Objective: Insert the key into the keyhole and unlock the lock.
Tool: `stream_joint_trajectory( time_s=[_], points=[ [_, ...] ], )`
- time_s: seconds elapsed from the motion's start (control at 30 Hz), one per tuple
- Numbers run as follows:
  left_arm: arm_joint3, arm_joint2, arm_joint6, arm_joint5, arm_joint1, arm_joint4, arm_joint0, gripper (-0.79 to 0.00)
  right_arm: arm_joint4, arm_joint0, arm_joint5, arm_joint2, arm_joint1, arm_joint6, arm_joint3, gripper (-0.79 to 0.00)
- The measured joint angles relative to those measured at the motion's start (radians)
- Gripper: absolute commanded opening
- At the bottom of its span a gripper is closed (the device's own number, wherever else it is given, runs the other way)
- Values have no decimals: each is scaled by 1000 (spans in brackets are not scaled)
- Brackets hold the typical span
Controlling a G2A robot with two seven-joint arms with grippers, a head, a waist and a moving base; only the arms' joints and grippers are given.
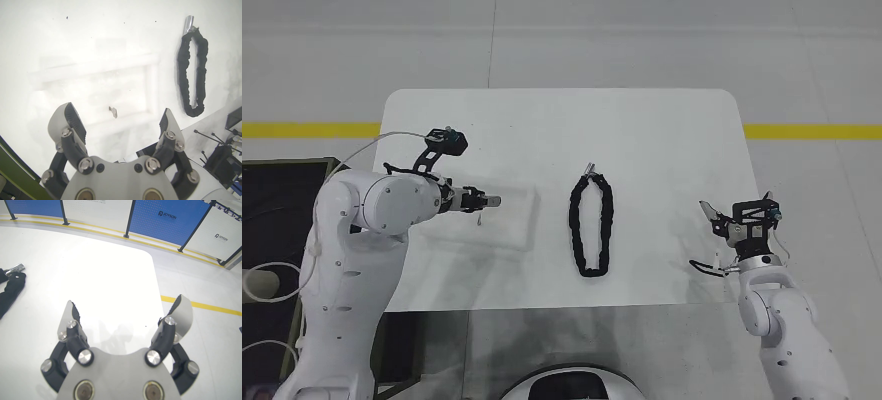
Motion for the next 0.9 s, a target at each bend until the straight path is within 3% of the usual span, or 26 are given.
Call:
stream_joint_trajectory(
  time_s=[0.17, 0.23, 0.3, 0.4, 0.43, 0.83, 0.9],
  points=[
    [20, 16, 9, -3, 6, 25, 24, 0, 0, 0, 0, 0, 0, 0, 0, 0],
    [38, 25, 0, 12, 6, 22, 23, -65, 0, 0, 0, 0, 0, 0, 0, 0],
    [54, 36, -1, 21, 8, 30, 18, -179, 0, 0, 0, 0, 0, 0, 0, 0],
    [80, 49, 0, 40, 11, 27, 9, -252, 0, 0, 0, 0, 0, 0, 0, 0],
    [87, 52, 0, 43, 12, 22, 4, -317, 0, 0, 0, 0, 0, 0, 0, 0],
    [146, 94, 0, 81, 28, -4, -41, -579, 0, 0, 0, 0, 0, 0, 0, 0],
    [154, 98, 0, 88, 32, -12, -47, -745, 0, 0, 0, 0, 0, 0, 0, 0]
  ],
)
